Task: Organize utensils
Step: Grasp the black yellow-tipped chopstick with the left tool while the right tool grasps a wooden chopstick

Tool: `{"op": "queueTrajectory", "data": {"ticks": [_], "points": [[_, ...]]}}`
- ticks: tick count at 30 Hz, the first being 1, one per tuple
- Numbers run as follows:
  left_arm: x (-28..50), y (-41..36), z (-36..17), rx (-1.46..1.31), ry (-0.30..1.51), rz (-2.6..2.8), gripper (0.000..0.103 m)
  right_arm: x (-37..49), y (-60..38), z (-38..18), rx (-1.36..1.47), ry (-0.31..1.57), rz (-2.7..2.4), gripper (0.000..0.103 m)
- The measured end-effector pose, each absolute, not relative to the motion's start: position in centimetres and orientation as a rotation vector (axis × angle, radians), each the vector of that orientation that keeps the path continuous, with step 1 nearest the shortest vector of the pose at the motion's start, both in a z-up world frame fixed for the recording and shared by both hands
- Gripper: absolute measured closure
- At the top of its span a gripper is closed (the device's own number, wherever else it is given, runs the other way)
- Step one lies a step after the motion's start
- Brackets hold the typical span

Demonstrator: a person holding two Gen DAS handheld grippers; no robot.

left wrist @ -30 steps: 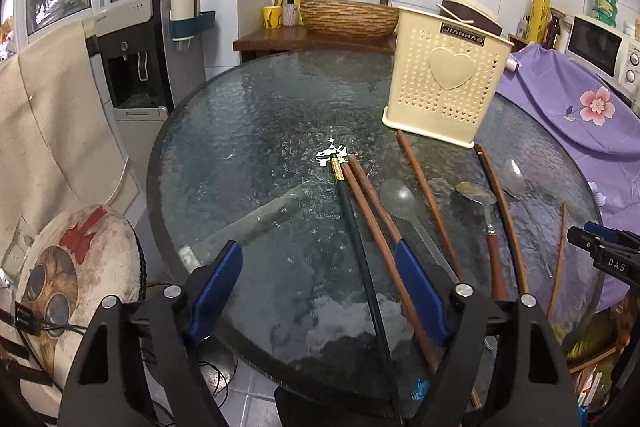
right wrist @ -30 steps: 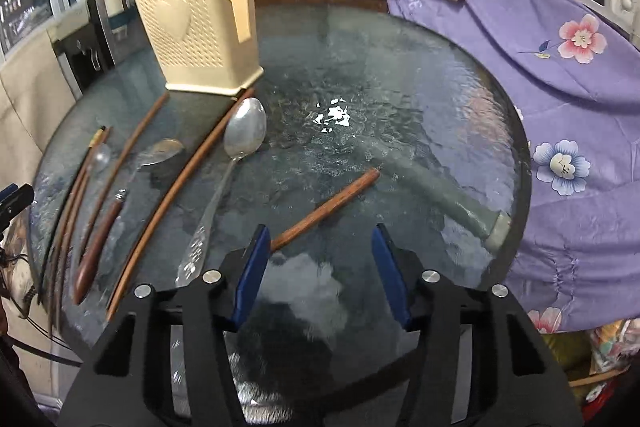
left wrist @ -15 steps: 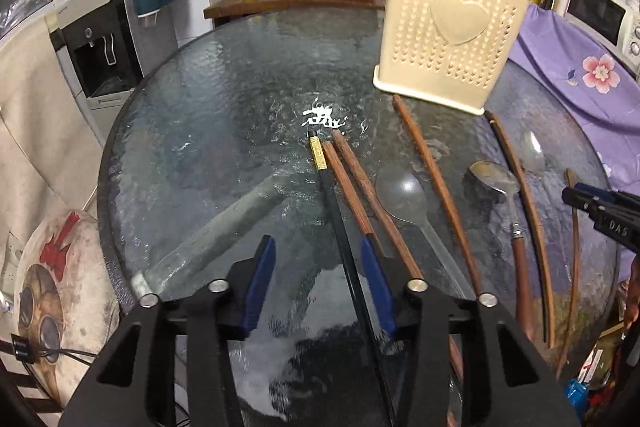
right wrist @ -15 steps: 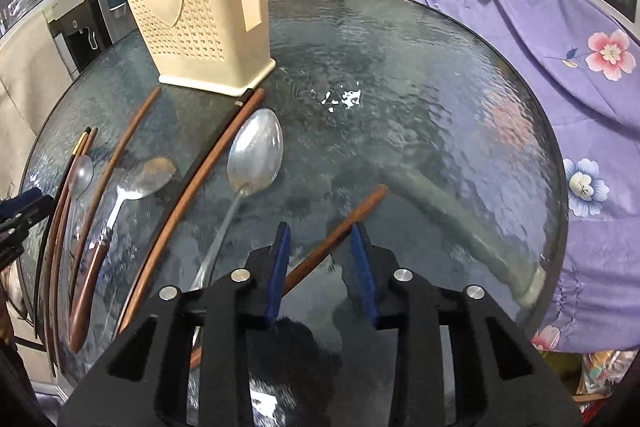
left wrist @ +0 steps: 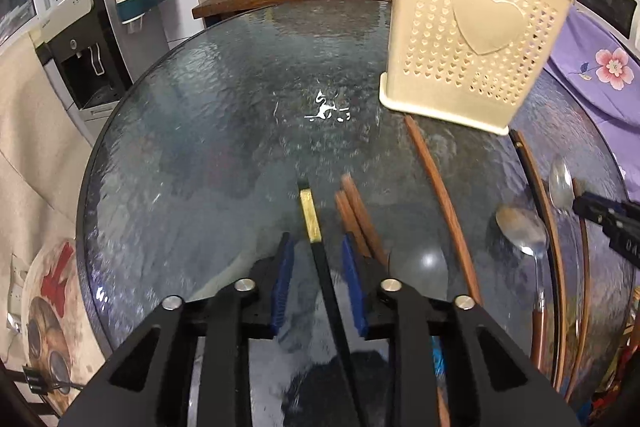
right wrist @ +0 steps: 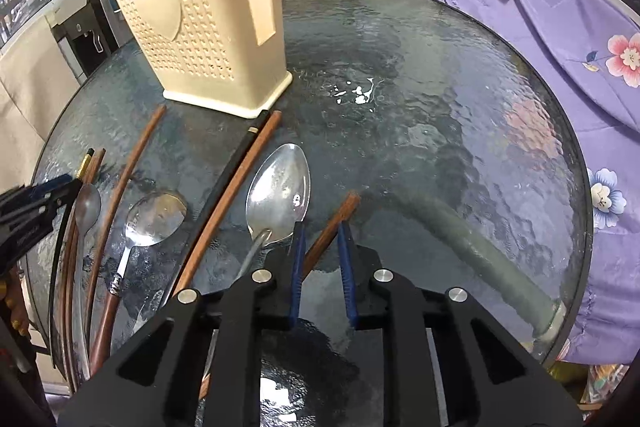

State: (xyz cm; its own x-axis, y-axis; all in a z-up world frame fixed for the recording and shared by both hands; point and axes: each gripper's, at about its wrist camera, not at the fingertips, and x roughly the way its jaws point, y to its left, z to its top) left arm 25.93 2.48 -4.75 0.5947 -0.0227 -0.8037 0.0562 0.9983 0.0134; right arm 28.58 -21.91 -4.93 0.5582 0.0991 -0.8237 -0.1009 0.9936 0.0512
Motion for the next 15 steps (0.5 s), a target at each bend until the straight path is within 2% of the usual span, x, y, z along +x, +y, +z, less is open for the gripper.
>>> {"op": "queueTrajectory", "data": {"ticks": [6, 15], "points": [[27.3, 2.3, -4.6, 0.04, 0.941, -0.042, 0.094, 29.3, -21.7, -5.0, 0.014, 0.973, 0.137, 0.089], [28.6, 2.6, -4.5, 0.013, 0.957, -0.05, 0.096, 30.7, -23.0, -4.9, 0.093, 0.987, 0.178, 0.095]]}}
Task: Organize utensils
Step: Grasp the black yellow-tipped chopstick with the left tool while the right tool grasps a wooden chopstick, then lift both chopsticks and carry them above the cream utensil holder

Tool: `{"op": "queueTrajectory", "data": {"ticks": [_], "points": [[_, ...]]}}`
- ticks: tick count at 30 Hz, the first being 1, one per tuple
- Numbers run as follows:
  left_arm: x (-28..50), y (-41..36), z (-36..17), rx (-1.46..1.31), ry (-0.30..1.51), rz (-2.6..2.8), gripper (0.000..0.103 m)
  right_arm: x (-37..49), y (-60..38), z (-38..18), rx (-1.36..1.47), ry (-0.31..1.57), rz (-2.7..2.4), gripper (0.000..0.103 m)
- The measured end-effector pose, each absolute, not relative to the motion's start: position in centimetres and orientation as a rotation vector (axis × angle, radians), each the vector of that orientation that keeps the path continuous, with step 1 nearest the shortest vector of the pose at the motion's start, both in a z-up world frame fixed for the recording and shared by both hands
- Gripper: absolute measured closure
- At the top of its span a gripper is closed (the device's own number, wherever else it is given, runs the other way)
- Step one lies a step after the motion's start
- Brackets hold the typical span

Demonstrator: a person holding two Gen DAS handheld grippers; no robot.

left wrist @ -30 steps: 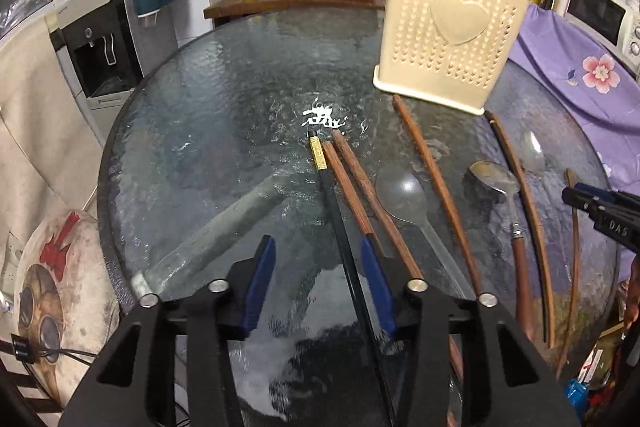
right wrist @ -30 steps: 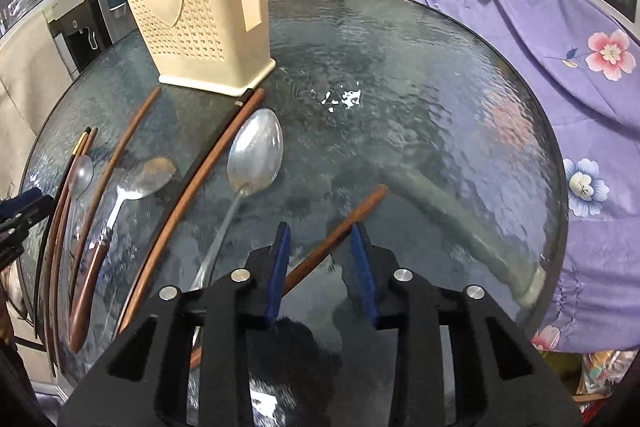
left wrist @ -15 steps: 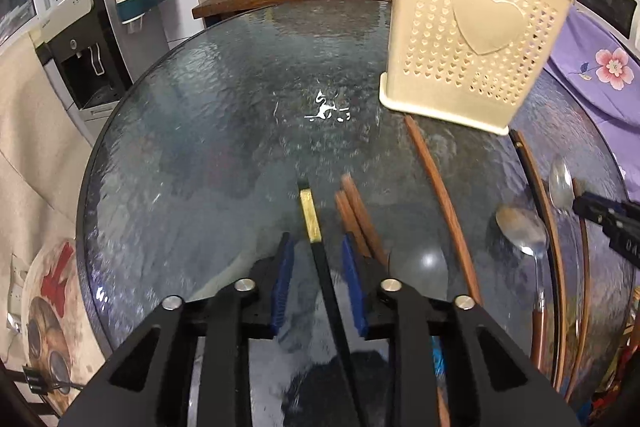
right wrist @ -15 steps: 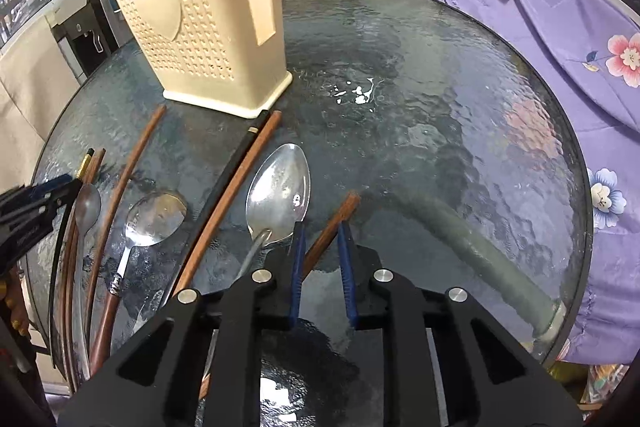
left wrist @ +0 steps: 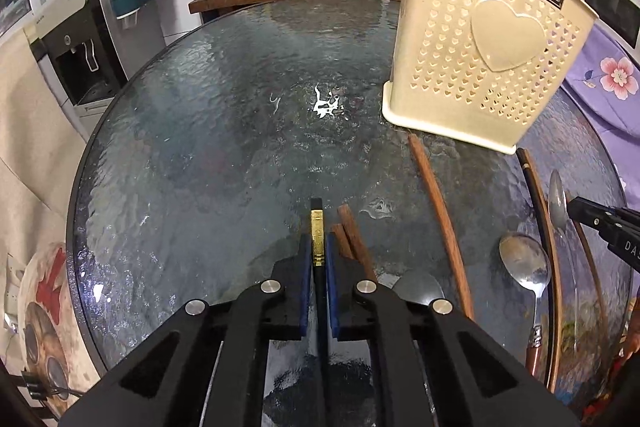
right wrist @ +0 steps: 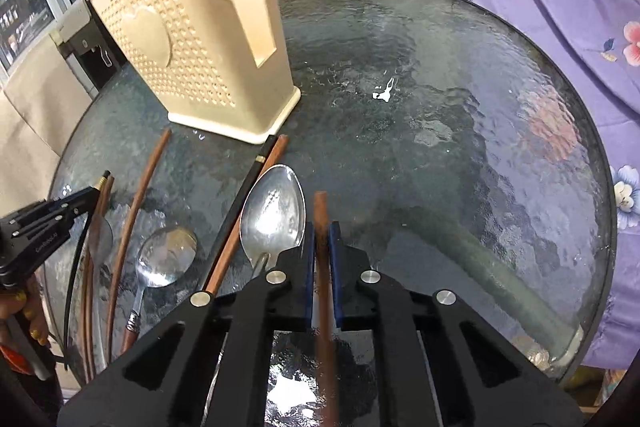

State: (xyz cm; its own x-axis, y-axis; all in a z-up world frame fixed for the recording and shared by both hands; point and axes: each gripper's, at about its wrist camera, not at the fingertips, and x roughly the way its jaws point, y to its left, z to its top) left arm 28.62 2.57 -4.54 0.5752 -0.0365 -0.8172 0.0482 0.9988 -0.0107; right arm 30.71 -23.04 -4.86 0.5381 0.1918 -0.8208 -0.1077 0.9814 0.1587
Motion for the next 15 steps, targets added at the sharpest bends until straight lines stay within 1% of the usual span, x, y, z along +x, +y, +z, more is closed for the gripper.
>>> {"op": "queueTrajectory", "data": {"ticks": [8, 15], "points": [[29.4, 3.1, -3.9, -0.028, 0.931, -0.056, 0.096, 30.5, -23.6, -3.7, 0.111, 0.952, 0.217, 0.096], [28.3, 3.6, -0.5, -0.088, 0.808, -0.112, 0.096, 29.3, -24.3, 0.5, 0.142, 0.803, 0.304, 0.096]]}}
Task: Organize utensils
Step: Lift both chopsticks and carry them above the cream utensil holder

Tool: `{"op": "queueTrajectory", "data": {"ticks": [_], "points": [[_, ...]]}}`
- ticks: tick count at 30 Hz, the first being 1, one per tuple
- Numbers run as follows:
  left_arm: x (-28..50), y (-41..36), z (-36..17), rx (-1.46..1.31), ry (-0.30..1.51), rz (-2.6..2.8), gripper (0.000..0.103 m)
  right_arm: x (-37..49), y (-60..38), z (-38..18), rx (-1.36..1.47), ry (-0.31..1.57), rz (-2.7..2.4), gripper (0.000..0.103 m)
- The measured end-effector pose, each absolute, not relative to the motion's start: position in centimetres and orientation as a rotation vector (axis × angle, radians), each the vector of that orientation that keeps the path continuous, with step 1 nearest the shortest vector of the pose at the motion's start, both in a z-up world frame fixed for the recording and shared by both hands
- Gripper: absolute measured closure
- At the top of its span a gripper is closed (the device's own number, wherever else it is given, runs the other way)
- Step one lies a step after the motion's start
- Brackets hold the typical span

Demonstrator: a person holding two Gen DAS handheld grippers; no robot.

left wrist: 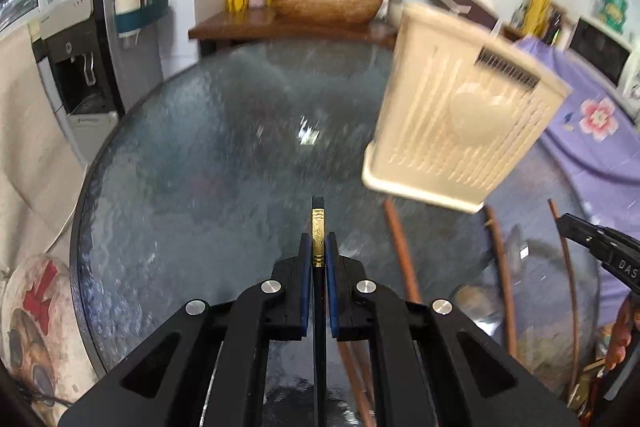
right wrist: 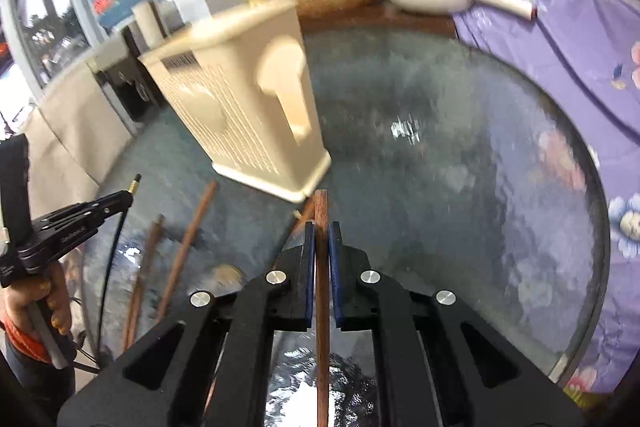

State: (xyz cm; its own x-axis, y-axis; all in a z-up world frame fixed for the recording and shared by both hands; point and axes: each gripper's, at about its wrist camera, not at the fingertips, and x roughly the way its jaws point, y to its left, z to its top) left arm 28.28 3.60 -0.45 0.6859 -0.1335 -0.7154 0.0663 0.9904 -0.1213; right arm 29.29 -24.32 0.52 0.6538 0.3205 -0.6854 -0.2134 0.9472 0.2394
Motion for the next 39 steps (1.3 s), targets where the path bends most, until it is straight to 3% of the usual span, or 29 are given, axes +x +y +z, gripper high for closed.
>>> {"op": "queueTrajectory", "data": {"ticks": [14, 31, 33, 34, 39], "points": [[23.4, 3.3, 8.4, -0.116, 0.559, -0.237, 0.096, 24.4, -26.8, 9.9, 0.14, 0.561, 0.434, 0.096], [21.5, 2.6, 11.8, -0.112, 0.486, -0.299, 0.096, 22.6, -26.8, 13.4, 0.107, 0.491, 0.487, 0.096], [21.5, 2.6, 12.4, -0.112, 0.471, -0.3, 0.096, 22.5, -26.9, 14.0, 0.108, 0.479, 0.499, 0.097], [21.6, 2.5, 12.7, -0.115, 0.468, -0.304, 0.096, 22.5, -26.8, 14.5, 0.106, 0.47, 0.505, 0.103], [22.2, 1.6, 14.3, -0.089, 0.436, -0.312, 0.096, 22.9, -25.9, 16.3, 0.077, 0.447, 0.531, 0.103]]}}
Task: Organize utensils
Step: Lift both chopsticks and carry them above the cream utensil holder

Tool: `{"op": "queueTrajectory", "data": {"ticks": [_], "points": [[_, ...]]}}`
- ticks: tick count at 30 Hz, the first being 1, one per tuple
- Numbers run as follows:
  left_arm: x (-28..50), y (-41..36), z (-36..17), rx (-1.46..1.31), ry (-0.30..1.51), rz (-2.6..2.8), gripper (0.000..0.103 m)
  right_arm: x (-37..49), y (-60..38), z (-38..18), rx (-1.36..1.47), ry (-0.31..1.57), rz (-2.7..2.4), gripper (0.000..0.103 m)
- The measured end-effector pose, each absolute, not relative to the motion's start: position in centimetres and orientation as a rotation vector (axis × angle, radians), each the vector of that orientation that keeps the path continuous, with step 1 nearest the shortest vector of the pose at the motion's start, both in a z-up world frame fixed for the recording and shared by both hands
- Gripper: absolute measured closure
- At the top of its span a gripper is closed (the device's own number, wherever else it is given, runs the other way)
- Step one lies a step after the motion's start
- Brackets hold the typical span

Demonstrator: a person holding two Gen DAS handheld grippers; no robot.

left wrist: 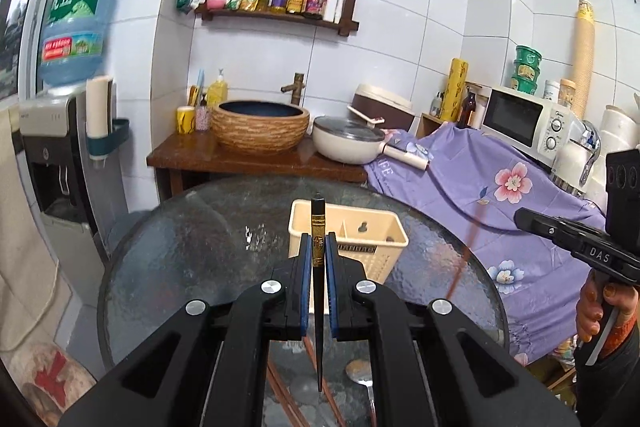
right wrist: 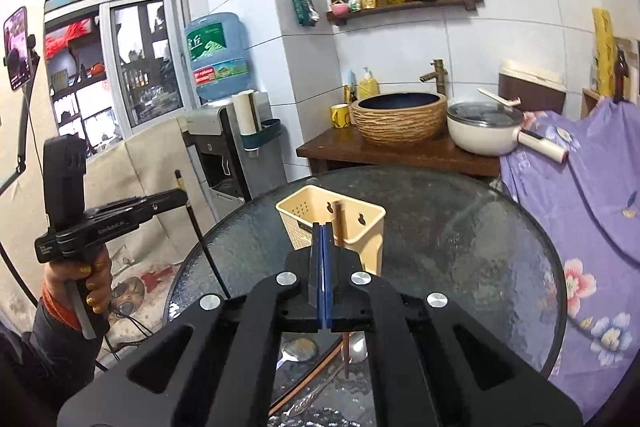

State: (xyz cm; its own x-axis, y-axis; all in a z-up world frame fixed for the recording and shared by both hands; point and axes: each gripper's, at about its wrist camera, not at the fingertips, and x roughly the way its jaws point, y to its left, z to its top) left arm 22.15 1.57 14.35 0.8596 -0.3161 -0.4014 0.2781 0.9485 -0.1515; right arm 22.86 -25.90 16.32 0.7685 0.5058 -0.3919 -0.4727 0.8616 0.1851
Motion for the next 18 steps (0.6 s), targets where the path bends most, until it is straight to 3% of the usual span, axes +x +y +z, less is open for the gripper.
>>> {"op": "queueTrajectory", "data": {"ticks": [10, 12, 13, 14, 18], "points": [[23.4, 0.9, 13.6, -0.093, 0.456, -0.304, 0.096, 27.4, -23.9, 11.4, 0.005, 0.558, 0.435, 0.099], [23.5, 0.9, 13.3, -0.096, 0.464, -0.305, 0.096, 29.0, -24.7, 9.6, 0.025, 0.606, 0.379, 0.085], [23.5, 1.0, 13.2, -0.096, 0.466, -0.306, 0.096, 29.7, -25.1, 8.9, 0.037, 0.631, 0.349, 0.061], [23.4, 1.1, 13.1, -0.097, 0.468, -0.305, 0.096, 30.5, -25.8, 8.1, 0.06, 0.653, 0.31, 0.049], [23.3, 1.3, 12.9, -0.102, 0.47, -0.302, 0.096, 34.0, -28.7, 4.8, 0.131, 0.77, 0.166, 0.049]]}}
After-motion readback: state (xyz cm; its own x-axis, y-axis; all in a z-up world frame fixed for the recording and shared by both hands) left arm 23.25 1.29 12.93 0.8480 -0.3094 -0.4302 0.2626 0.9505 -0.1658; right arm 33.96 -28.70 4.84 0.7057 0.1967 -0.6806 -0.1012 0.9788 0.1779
